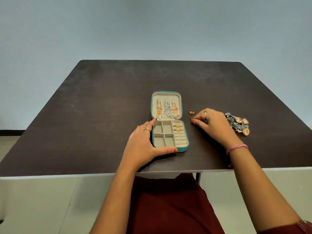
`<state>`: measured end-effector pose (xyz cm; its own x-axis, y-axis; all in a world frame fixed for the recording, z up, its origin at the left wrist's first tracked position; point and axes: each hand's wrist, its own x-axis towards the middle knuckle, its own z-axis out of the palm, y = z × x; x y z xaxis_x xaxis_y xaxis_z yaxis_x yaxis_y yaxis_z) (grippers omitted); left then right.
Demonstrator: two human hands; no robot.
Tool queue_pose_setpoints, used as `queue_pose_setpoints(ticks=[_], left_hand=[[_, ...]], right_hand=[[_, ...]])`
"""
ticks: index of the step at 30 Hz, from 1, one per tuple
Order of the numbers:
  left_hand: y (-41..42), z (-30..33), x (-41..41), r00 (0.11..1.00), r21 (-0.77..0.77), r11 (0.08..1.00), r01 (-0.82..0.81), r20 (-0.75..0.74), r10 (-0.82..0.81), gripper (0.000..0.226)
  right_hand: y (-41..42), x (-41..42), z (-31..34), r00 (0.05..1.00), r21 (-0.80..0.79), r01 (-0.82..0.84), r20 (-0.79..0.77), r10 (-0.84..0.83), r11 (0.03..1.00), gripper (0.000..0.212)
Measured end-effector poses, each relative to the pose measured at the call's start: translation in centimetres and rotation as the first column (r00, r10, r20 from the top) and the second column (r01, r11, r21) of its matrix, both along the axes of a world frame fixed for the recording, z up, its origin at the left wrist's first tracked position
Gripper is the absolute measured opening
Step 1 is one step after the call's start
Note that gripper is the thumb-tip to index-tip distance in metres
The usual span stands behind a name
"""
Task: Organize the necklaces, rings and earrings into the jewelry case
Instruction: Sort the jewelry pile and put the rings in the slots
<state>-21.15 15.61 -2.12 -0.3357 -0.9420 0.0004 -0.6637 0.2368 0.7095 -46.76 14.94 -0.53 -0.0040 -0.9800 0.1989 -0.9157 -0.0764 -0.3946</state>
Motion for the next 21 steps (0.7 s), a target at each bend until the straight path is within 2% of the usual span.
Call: queue_pose_setpoints(ticks=[3, 5, 7, 8, 11, 16, 21], left_hand=[[-0.1, 0.0, 0.0, 1.0, 0.001, 1.0, 0.004, 0.004, -0.004, 0.119], [0.0, 0.0, -0.1, 1.0, -0.009, 1.0, 0.009, -0.001, -0.009, 0.117], [0.0, 0.0, -0.1, 1.0, -0.02, 1.0, 0.012, -0.004, -0.013, 0.115], [0.0, 0.0, -0.1, 1.0, -0.022, 1.0, 0.013, -0.005, -0.013, 0.115], [0.0, 0.1, -0.1, 1.0, -0.021, 1.0, 0.022, -0.005, -0.023, 0.114], [0.1, 0.0, -0.1, 1.0, -0.029, 0.999, 0.02, -0.003, -0.02, 0.115], [0.1, 0.2, -0.1, 1.0, -0.03, 0.999, 0.019, 0.001, -0.019, 0.115]], right_hand=[[0.5, 0.8, 0.1, 0.998, 0.008, 0.054, 0.042, -0.054, 0.999, 0.016], [1.4, 1.5, 1.0, 0.962, 0.036, 0.06, 0.263, -0.067, 0.998, 0.014], [2.4, 2.4, 2.2, 0.854, 0.107, -0.042, 0.52, -0.02, 0.993, 0.013], [2.9, 2.7, 2.7, 0.814, 0.143, -0.112, 0.581, 0.009, 0.983, 0.013], [3.3, 3.3, 3.3, 0.84, 0.2, -0.244, 0.533, 0.104, 0.949, 0.012], [3.0, 3.8, 3.3, 0.924, 0.215, -0.253, 0.341, 0.171, 0.943, 0.012], [3.2, 3.8, 3.3, 0.937, 0.205, -0.237, 0.308, 0.167, 0.95, 0.013]])
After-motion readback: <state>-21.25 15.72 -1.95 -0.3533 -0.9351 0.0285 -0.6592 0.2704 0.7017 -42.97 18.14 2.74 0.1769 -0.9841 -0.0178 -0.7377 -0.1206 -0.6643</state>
